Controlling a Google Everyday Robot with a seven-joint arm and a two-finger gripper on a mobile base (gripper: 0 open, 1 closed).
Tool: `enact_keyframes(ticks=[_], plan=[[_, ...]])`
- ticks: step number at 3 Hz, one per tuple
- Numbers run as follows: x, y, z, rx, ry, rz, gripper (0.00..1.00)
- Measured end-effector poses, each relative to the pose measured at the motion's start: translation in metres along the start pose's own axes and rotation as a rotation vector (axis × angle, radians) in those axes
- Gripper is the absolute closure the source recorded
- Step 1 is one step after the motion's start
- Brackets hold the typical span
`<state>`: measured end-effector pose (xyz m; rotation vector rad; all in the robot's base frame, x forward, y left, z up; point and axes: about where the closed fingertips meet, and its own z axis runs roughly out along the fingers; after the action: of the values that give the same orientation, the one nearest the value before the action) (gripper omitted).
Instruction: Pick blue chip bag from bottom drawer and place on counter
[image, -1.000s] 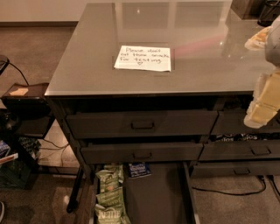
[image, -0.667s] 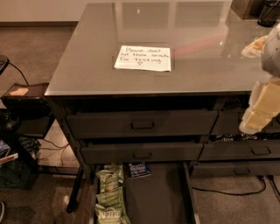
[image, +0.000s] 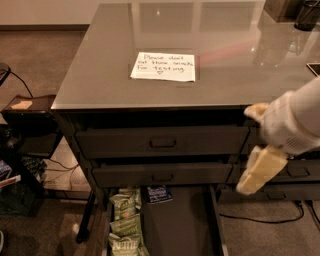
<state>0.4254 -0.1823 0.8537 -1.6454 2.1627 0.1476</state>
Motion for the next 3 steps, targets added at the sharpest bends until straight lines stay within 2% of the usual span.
enact_keyframes(ticks=[1,2,3], plan=[[0.011,0.019,0.062,-0.035,-0.044,0.031,0.00],[0.021,0.031,0.141,-0.074,-0.086,0.086,0.00],[0.022,0.031,0.141,-0.074,-0.086,0.085,0.00]])
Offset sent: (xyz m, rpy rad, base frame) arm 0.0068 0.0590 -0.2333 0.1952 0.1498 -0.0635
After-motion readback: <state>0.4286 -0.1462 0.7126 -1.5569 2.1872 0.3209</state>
